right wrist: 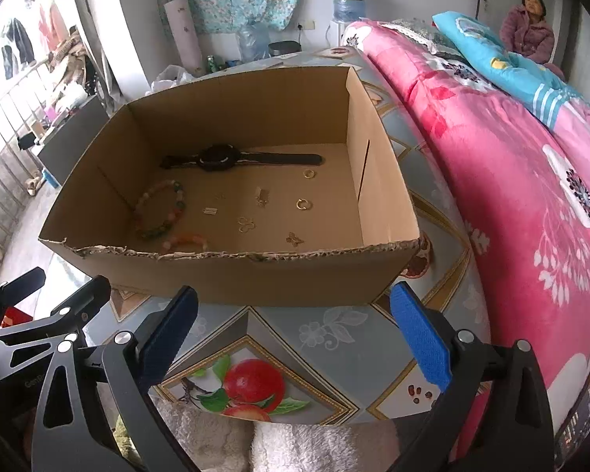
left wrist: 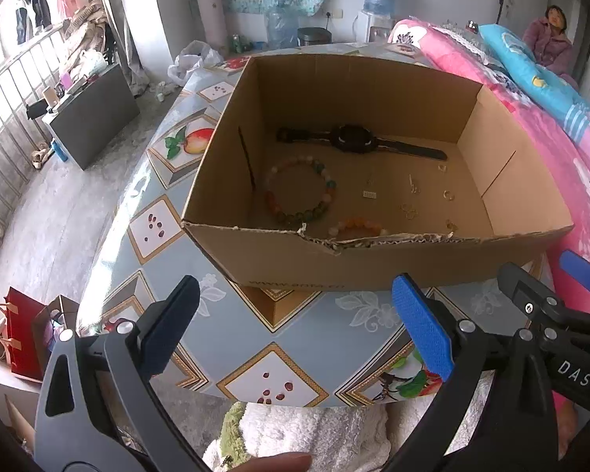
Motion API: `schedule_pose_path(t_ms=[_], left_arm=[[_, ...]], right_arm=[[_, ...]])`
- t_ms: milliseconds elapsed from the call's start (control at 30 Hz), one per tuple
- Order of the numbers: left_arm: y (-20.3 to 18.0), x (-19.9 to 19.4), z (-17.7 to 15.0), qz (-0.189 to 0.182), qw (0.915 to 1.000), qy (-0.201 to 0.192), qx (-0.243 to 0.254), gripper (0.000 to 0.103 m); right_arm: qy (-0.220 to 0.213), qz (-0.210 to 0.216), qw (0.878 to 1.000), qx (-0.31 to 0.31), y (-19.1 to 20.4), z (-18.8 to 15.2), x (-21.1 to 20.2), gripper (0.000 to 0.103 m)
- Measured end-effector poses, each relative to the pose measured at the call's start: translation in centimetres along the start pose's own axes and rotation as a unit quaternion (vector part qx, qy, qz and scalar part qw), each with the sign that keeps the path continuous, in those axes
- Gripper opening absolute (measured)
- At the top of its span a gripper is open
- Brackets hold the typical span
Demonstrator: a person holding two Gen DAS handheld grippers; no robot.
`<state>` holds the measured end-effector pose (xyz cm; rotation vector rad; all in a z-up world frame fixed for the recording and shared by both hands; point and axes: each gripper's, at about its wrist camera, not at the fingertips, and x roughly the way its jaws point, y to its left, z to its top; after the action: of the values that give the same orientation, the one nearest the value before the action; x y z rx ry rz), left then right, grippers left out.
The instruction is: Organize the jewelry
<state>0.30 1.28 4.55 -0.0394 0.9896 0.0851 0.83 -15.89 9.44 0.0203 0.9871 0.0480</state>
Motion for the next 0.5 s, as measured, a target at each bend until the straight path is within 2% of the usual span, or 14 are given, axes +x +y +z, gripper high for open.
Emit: schedule_pose_path(t_ms=[500], left_arm=[[0.0, 1.3, 0.8, -0.003, 0.9995, 0.031, 0.001, 0.095]], right_arm=[[0.021, -0.010, 1.000, 0.007, 0.2, 0.5, 0.8, 0.096]])
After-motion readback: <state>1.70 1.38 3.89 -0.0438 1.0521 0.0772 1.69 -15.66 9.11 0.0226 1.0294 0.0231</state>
